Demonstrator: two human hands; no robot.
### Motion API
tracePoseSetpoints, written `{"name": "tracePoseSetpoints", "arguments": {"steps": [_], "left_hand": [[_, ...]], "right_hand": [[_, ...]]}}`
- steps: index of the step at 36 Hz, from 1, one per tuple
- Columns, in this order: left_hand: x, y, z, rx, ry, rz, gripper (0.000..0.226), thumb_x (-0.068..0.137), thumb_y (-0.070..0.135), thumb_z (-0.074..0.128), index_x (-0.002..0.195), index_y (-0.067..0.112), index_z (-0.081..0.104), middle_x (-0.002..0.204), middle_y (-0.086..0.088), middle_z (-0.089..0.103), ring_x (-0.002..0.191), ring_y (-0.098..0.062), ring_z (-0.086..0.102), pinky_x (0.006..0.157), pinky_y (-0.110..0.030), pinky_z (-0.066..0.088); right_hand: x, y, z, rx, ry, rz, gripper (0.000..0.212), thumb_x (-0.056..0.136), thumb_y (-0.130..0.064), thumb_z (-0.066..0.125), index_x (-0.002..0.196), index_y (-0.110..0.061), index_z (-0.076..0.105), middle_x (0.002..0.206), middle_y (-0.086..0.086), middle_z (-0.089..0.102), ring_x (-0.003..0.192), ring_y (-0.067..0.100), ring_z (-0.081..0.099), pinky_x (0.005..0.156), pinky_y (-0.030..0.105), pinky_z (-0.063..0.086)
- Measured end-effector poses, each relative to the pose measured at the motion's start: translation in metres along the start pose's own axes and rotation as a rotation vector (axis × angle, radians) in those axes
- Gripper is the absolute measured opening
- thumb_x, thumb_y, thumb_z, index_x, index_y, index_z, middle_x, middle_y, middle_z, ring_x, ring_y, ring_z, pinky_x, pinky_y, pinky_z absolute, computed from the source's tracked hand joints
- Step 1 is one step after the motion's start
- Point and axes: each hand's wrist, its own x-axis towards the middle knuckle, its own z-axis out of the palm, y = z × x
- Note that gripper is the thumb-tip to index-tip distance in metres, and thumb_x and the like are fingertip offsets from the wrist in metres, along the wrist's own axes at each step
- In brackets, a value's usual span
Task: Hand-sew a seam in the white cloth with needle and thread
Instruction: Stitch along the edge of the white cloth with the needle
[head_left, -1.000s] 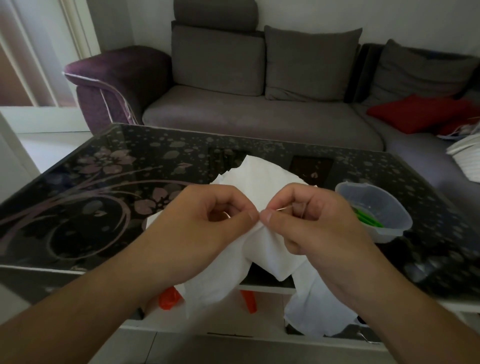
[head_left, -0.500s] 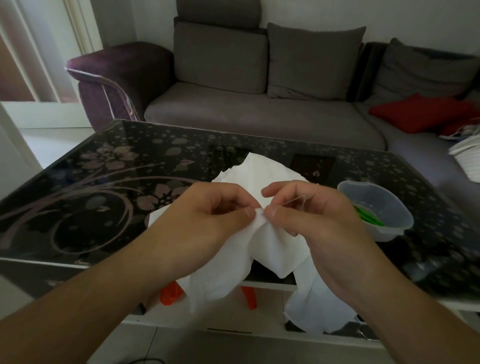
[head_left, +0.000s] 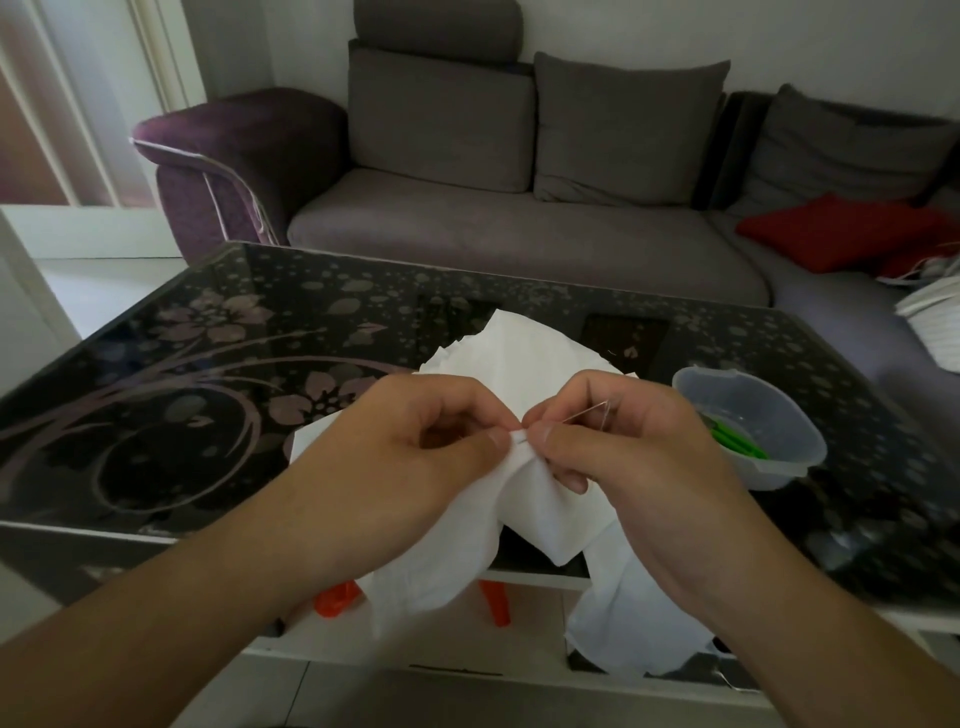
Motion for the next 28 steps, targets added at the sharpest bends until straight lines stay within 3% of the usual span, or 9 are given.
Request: {"name": "tracePoseSetpoints", "arguments": {"steps": [6, 14, 21, 28], "left_hand": [[0.0015, 0.0004, 0.0003, 0.052, 0.028, 0.000, 0.016, 0.098, 0.032, 0.062, 0.097, 0.036, 0.077, 0.096, 0.019, 0.075, 0.094, -0.001, 0.070, 0.084, -0.025, 0.054], [0.0047, 0.0039, -0.0028, 0.063, 0.035, 0.003, 0.016, 0.096, 0.036, 0.060, 0.097, 0.035, 0.077, 0.097, 0.019, 0.075, 0.096, -0.004, 0.070, 0.089, -0.030, 0.058], [0.0020, 0.0037, 0.0000, 0.065, 0.035, -0.009, 0.014, 0.099, 0.032, 0.063, 0.094, 0.034, 0.076, 0.096, 0.018, 0.075, 0.093, -0.004, 0.070, 0.087, -0.030, 0.058], [0.0006, 0.0039, 0.0007, 0.082, 0.044, -0.028, 0.013, 0.098, 0.035, 0.062, 0.094, 0.035, 0.075, 0.097, 0.019, 0.073, 0.094, -0.003, 0.069, 0.084, -0.025, 0.056]], "right_hand": [[0.0010, -0.0003, -0.0002, -0.069, 0.040, 0.002, 0.015, 0.090, -0.015, 0.071, 0.078, -0.024, 0.075, 0.083, 0.000, 0.074, 0.078, 0.021, 0.066, 0.086, 0.049, 0.057], [0.0058, -0.0034, -0.0029, -0.070, 0.038, -0.057, 0.016, 0.089, -0.009, 0.069, 0.079, -0.019, 0.074, 0.073, 0.007, 0.071, 0.068, 0.021, 0.063, 0.081, 0.046, 0.059], [0.0056, 0.0023, -0.0036, -0.001, 0.032, -0.052, 0.014, 0.090, -0.005, 0.066, 0.081, -0.013, 0.074, 0.076, 0.016, 0.069, 0.067, 0.022, 0.061, 0.082, 0.049, 0.058], [0.0050, 0.0048, -0.0032, 0.034, 0.023, -0.046, 0.013, 0.089, -0.006, 0.066, 0.081, -0.012, 0.074, 0.077, 0.016, 0.069, 0.070, 0.024, 0.063, 0.092, 0.048, 0.058]]}}
